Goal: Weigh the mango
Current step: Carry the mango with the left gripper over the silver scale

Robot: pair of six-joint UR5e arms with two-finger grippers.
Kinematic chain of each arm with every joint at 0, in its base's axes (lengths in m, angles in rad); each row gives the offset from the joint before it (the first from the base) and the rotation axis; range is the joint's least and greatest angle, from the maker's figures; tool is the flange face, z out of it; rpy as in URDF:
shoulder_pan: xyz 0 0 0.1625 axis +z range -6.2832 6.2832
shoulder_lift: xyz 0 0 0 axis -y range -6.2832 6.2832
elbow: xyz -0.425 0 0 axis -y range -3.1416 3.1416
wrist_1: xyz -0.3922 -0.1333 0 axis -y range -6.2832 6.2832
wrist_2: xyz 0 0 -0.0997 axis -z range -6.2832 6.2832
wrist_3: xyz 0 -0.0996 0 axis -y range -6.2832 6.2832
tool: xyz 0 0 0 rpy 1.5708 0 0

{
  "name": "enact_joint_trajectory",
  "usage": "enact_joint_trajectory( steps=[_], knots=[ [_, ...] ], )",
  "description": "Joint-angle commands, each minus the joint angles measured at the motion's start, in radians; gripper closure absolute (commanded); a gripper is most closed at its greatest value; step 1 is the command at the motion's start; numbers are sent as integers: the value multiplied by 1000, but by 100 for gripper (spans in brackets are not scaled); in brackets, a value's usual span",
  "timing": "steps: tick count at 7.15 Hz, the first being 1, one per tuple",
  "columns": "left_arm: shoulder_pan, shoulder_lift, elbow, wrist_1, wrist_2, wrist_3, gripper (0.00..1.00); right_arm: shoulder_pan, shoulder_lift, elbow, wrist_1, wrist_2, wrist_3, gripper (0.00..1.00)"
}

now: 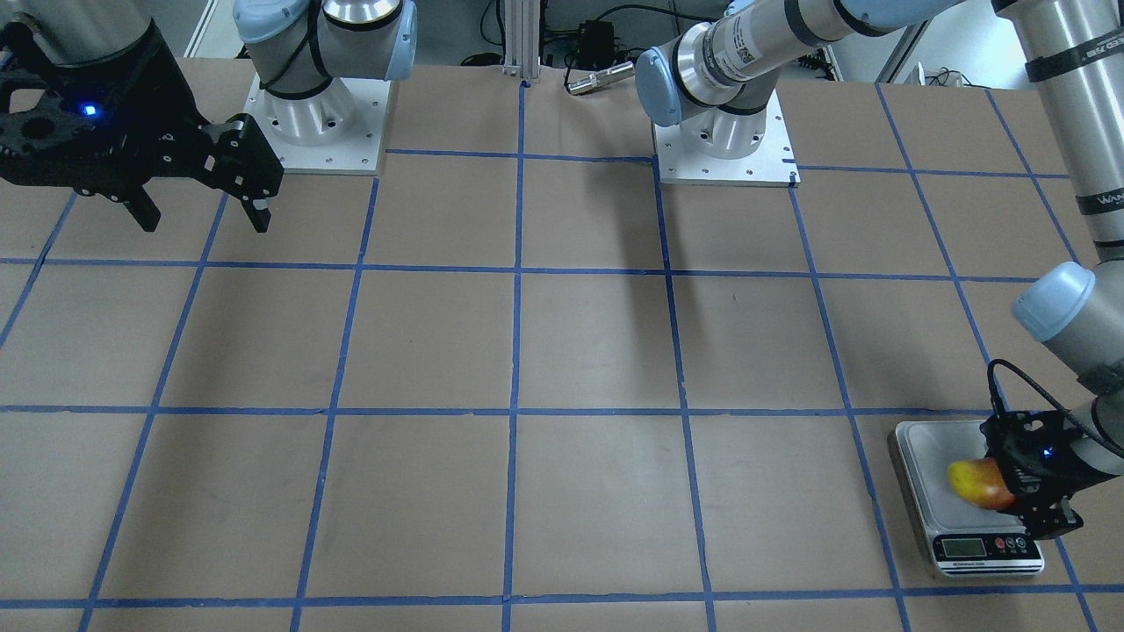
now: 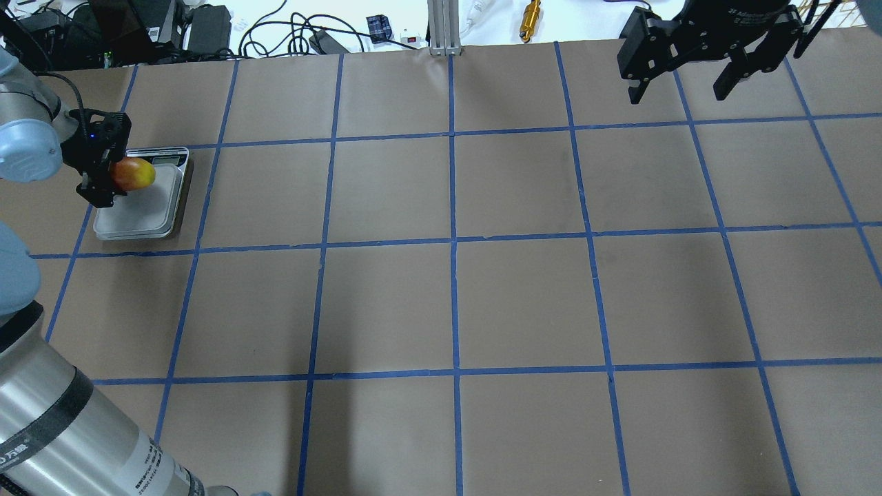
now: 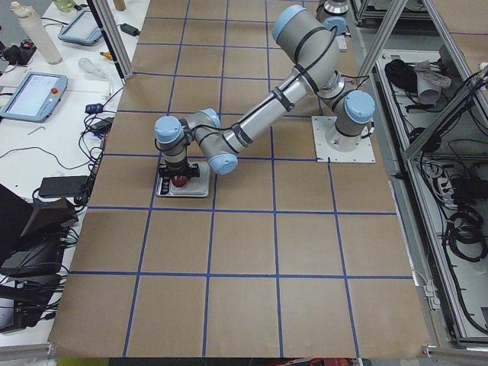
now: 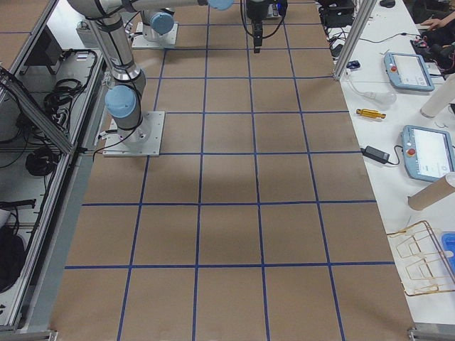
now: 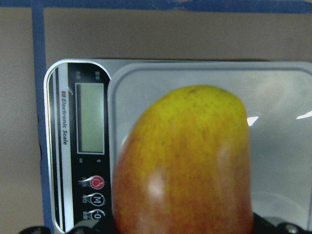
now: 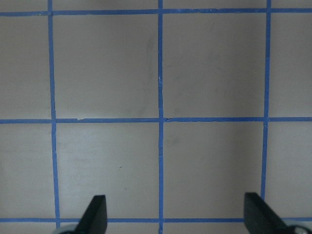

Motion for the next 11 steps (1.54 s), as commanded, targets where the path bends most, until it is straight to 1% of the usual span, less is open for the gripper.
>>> enact_joint_trajectory(
  steps=[1, 2, 3, 4, 6, 8, 9, 11],
  knots=[
    [0, -3, -31, 17, -1, -4, 100, 0, 0, 0, 0, 0, 0, 0],
    [0, -6, -31, 34, 1, -4, 62, 0, 0, 0, 0, 0, 0, 0],
    [1, -6, -31, 32, 3, -2, 19, 0, 0, 0, 0, 0, 0, 0],
    [2, -2, -23, 32, 4, -2, 0, 0, 0, 0, 0, 0, 0, 0],
    [6, 49, -20, 14, 6, -1, 0, 0, 0, 0, 0, 0, 0, 0],
    [15, 162, -17, -155, 9, -13, 0, 0, -1, 0, 0, 0, 0, 0],
    [18, 237, -16, -263, 12, -16, 0, 0, 0, 0, 0, 1, 0, 0],
    [28, 392, -10, -410, 12, -82, 0, 0, -1, 0, 0, 0, 0, 0]
  ],
)
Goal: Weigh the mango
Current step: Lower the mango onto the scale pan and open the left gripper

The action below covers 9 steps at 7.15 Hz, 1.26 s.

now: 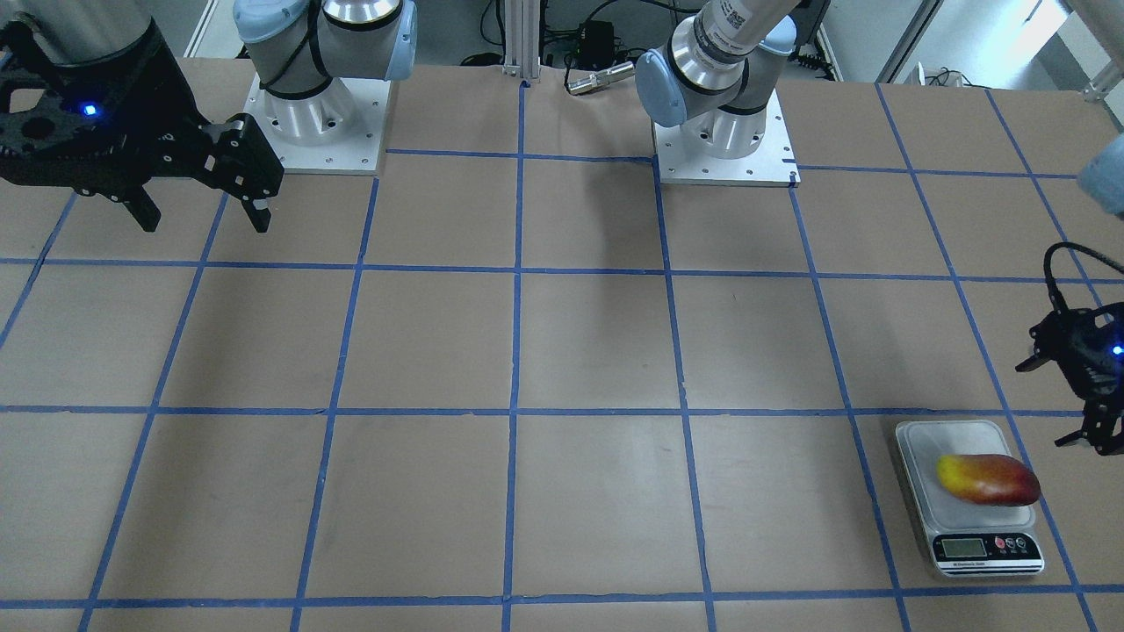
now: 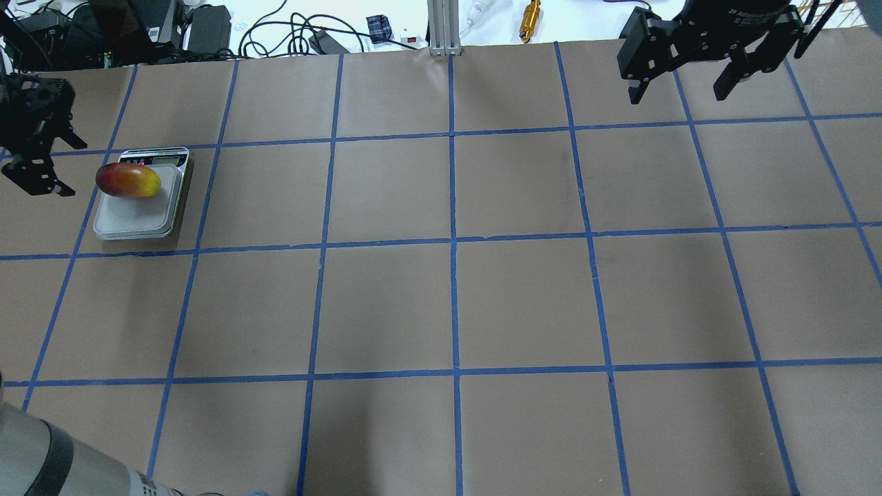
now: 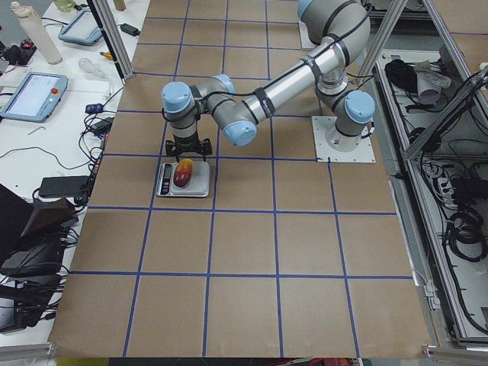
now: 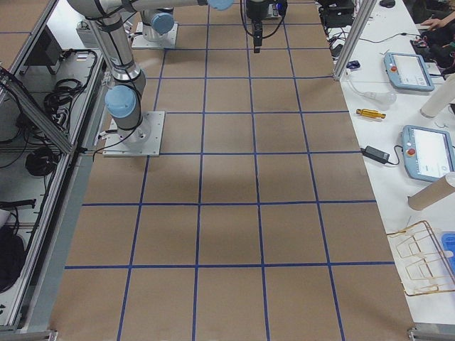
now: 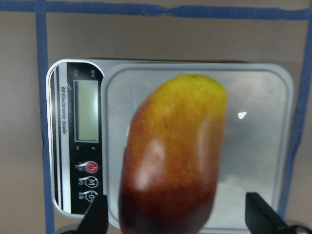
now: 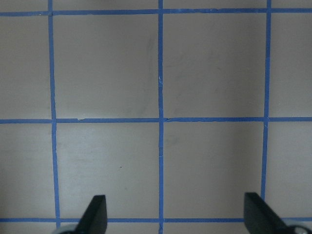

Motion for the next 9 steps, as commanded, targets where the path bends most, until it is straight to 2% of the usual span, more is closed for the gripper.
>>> enact_joint_trajectory(
  steps=[1, 2, 4, 6, 7, 9],
  knots=[
    [6, 166, 2, -183, 1, -59, 0, 0, 0, 0, 0, -1, 0, 0],
    [9, 232, 2, -278, 1, -87, 0, 0, 1, 0, 0, -1, 0, 0],
    [13, 320, -10, -347, 19, -164, 0, 0, 0, 0, 0, -1, 0, 0],
    [-12, 340, -3, -372, 7, -551, 0, 0, 1, 0, 0, -1, 0, 0],
    [-60, 351, -3, -395, -18, -634, 0, -2, 0, 0, 0, -1, 0, 0],
    [-239, 345, 0, -394, -16, -1016, 0, -2, 1, 0, 0, 0, 0, 0]
  ],
)
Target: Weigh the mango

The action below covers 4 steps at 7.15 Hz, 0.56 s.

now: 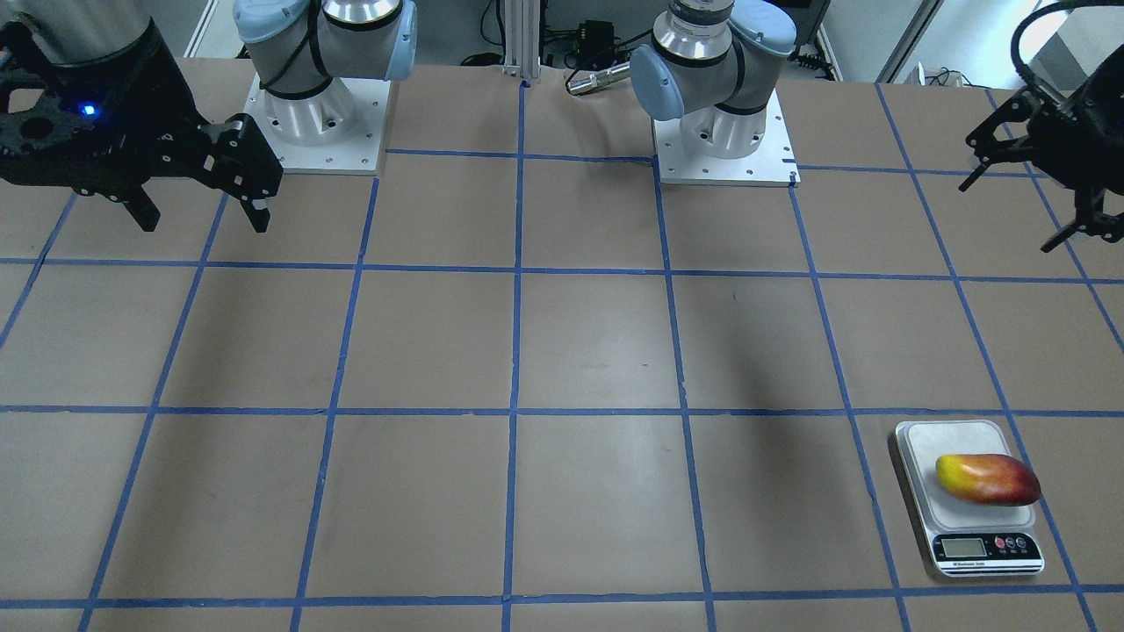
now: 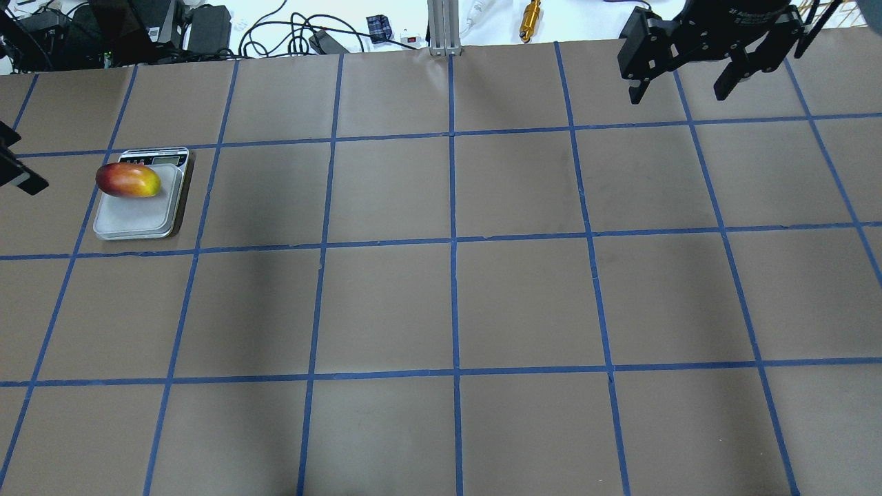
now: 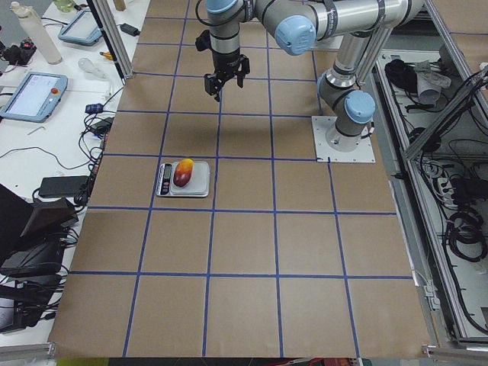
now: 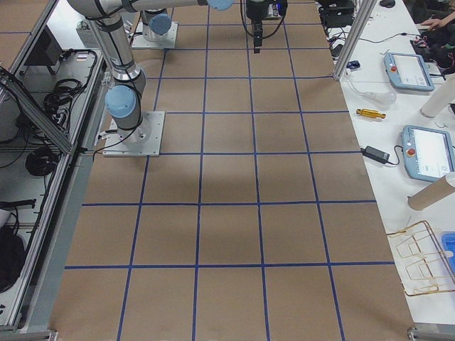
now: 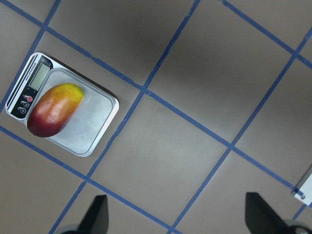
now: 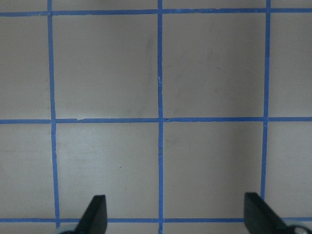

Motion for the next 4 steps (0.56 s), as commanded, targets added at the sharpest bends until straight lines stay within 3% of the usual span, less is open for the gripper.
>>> enact_joint_trajectory(
  steps=[1, 4],
  knots=[
    [-195, -9, 0, 3, -4, -397, 0, 1, -1, 0, 0, -1, 0, 0],
    [-402, -23, -3, 26, -5, -991, 0, 1, 0, 0, 0, 1, 0, 0]
  ],
)
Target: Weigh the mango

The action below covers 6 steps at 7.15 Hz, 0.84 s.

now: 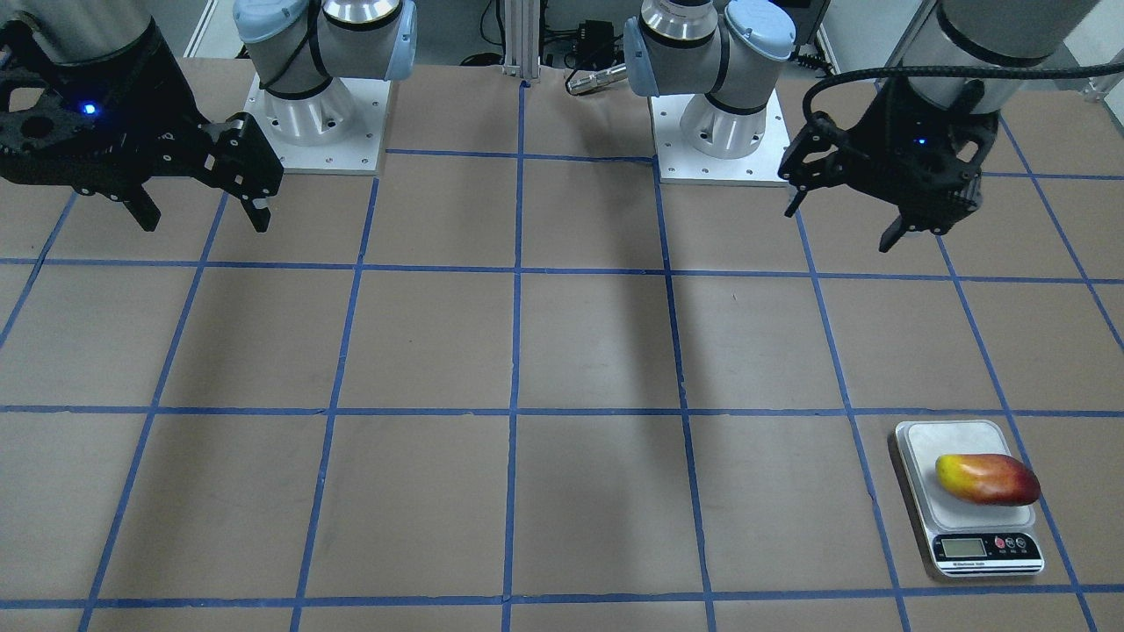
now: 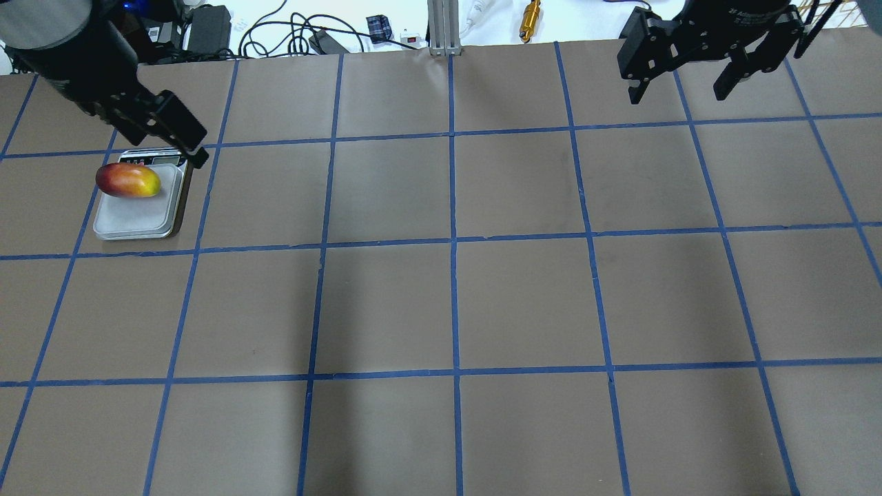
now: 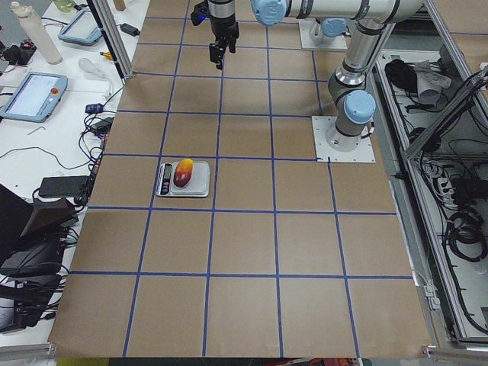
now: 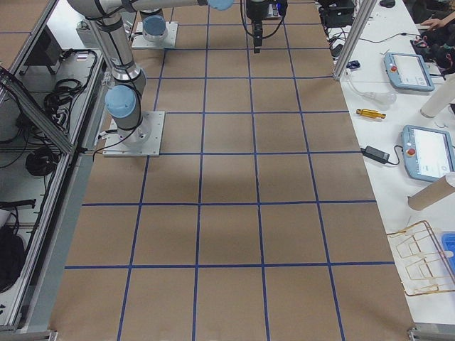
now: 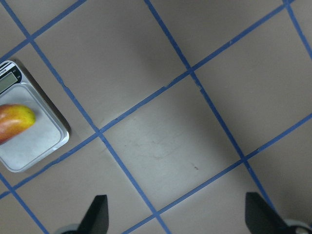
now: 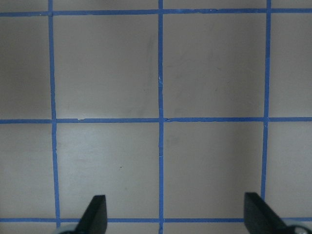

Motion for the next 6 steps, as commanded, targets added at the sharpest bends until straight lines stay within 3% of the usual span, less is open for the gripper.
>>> enact_joint_trajectory(
  steps=[1, 6],
  knots=[
    [-111, 0, 0, 5, 8, -346, 0, 0, 0, 0, 0, 0, 0, 0],
    [-111, -5, 3, 83, 10, -391, 0, 0, 0, 0, 0, -1, 0, 0]
  ],
)
